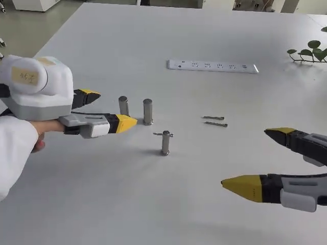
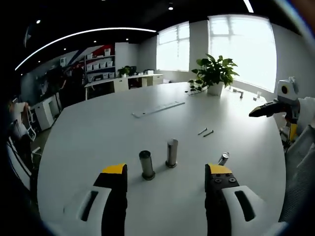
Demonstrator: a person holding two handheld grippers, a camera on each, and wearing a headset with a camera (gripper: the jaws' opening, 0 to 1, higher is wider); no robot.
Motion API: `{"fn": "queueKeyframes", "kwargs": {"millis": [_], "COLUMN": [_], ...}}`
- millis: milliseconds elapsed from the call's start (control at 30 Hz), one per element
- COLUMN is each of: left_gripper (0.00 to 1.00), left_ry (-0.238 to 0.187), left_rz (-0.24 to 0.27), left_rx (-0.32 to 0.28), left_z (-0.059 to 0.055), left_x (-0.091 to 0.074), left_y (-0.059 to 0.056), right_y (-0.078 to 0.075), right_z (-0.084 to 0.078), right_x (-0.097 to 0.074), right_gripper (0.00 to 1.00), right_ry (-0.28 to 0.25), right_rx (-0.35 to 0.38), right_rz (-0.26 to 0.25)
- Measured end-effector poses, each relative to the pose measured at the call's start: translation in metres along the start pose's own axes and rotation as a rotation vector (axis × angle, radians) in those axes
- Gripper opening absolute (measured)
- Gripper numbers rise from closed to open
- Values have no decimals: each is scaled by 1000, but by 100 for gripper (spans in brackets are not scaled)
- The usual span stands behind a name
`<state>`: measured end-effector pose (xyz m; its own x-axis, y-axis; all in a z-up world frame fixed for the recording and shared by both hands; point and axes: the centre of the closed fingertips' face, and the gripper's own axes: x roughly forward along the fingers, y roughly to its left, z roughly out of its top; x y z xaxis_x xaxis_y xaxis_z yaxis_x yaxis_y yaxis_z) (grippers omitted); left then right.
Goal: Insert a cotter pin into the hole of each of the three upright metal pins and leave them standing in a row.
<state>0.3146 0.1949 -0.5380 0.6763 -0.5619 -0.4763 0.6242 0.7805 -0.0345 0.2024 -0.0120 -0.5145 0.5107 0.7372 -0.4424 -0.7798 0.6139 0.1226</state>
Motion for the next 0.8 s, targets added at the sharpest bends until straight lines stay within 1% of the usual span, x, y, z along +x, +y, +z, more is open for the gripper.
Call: {"fn": "queueKeyframes", "kwargs": {"millis": [33, 67, 100, 200, 267, 333, 400, 467, 533, 667, 800], "left_gripper": [59, 57, 55, 51, 45, 40, 37, 35, 32, 21, 16], "left_ry": [4, 32, 43, 62, 66, 81, 111, 118, 116, 125, 123], "left_rz": [5, 16, 19, 35, 43, 52, 57, 61, 62, 55, 64], "left_rx": [9, 39, 47, 39, 33, 27, 15, 17, 12, -6, -1], "left_z": [-1, -4, -6, -8, -8, -12, -18, -20, -20, -22, -21], "left_x": [5, 10, 11, 25, 30, 38, 43, 46, 49, 51, 53], "left_y": [3, 8, 9, 20, 24, 28, 32, 33, 34, 32, 31], "right_y": [0, -1, -1, -3, -3, -4, -4, -4, -4, -5, -5], "right_z": [0, 0, 0, 0, -1, -3, -4, -4, -3, -2, -1], "right_x": [0, 0, -1, -2, -3, -3, -2, -1, -1, 0, 0], "right_gripper": [98, 98, 98, 98, 98, 98, 98, 98, 98, 98, 98], "right_ry": [1, 1, 1, 2, 2, 7, 12, 8, 2, 0, -9], "right_rx": [2, 3, 4, 11, 14, 12, 17, 24, 29, 34, 39], "right_rz": [0, -1, -2, -7, -9, -11, -8, -6, -6, -2, -1]}}
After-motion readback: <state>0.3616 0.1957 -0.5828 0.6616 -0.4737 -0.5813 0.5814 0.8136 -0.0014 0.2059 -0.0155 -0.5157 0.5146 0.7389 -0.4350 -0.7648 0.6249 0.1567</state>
